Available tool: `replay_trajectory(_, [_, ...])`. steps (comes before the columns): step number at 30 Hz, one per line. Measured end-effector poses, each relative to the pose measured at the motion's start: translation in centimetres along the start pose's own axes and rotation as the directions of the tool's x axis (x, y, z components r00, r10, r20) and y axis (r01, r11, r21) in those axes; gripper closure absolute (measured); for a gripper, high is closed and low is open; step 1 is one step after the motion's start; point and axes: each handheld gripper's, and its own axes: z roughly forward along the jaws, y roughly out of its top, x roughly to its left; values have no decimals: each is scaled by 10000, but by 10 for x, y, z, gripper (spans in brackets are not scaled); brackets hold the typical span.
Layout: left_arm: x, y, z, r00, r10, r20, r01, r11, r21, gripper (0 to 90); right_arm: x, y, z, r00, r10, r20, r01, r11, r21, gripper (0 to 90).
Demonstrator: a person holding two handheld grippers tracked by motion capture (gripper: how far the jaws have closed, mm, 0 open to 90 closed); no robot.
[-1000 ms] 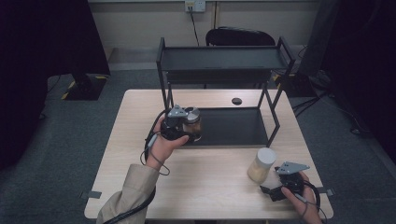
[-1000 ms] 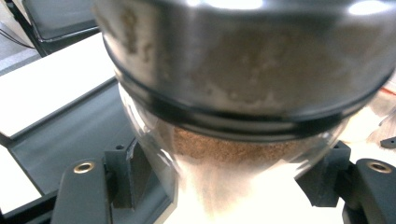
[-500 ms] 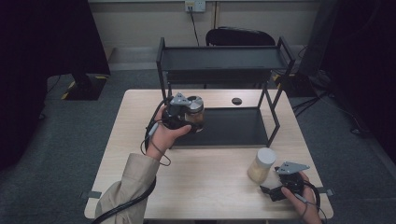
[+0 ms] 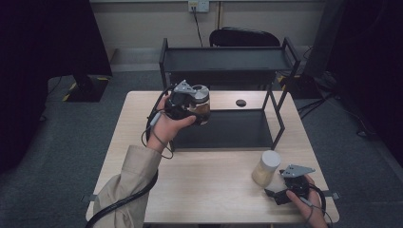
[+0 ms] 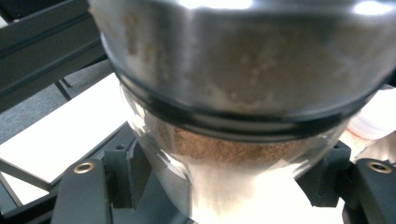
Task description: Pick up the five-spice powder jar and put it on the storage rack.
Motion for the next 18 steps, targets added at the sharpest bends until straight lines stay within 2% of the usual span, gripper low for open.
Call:
replay_trajectory(3, [-1,8,-4,9999,124,-82,-124,9999,18,300,0,0,0,10000,2,-1,-2,10000,2,0])
replay_trajectory(13, [3,23,-15,10000,0,71,1,9998,-205,300,0,0,0,10000,3,0,-3,10000,4,0])
replay_trajectory(18, [4,32,-18,9999,94,48,-93,9998,-175,300,0,0,0,10000,2,-2,-2,10000,2,0])
